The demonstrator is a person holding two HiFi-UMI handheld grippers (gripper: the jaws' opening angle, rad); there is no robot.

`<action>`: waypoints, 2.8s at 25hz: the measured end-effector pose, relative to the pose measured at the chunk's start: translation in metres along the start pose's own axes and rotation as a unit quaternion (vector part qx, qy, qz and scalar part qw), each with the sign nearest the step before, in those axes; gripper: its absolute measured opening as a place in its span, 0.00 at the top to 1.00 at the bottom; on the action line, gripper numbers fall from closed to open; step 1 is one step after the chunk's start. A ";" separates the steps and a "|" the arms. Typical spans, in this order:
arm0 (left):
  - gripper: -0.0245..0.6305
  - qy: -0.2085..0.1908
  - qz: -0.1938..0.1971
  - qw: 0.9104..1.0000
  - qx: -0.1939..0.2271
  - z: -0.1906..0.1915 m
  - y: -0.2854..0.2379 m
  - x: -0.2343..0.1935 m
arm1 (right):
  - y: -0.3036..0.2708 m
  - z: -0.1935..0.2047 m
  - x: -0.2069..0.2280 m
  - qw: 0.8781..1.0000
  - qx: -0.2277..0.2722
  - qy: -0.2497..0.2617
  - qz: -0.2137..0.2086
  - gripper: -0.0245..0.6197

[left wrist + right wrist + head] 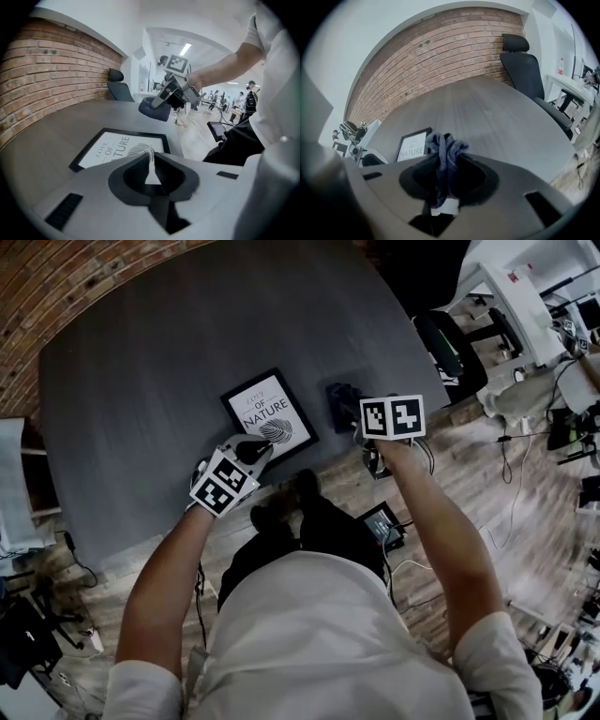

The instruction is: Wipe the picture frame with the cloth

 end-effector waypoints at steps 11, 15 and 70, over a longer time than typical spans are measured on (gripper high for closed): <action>0.62 0.004 -0.069 0.996 -0.052 0.014 -0.013 0.032 | -0.092 -0.102 -0.053 0.984 -0.049 0.125 -0.114 0.79; 0.64 0.021 -0.088 0.994 -0.062 0.017 -0.021 0.028 | -0.139 -0.131 -0.086 0.971 -0.070 0.168 -0.158 0.79; 0.69 0.077 -0.078 0.994 -0.031 0.018 -0.019 0.028 | -0.196 -0.129 -0.079 0.931 -0.174 0.278 -0.159 0.80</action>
Point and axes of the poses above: the fingertips, and each gripper's own axes: y backward along the fingers, x to its right, z out of its underside, the point moved 5 cm from there along y, backward along the fingers, and after that the axes turned 11 degrees about -z, right-handed, at the moved point
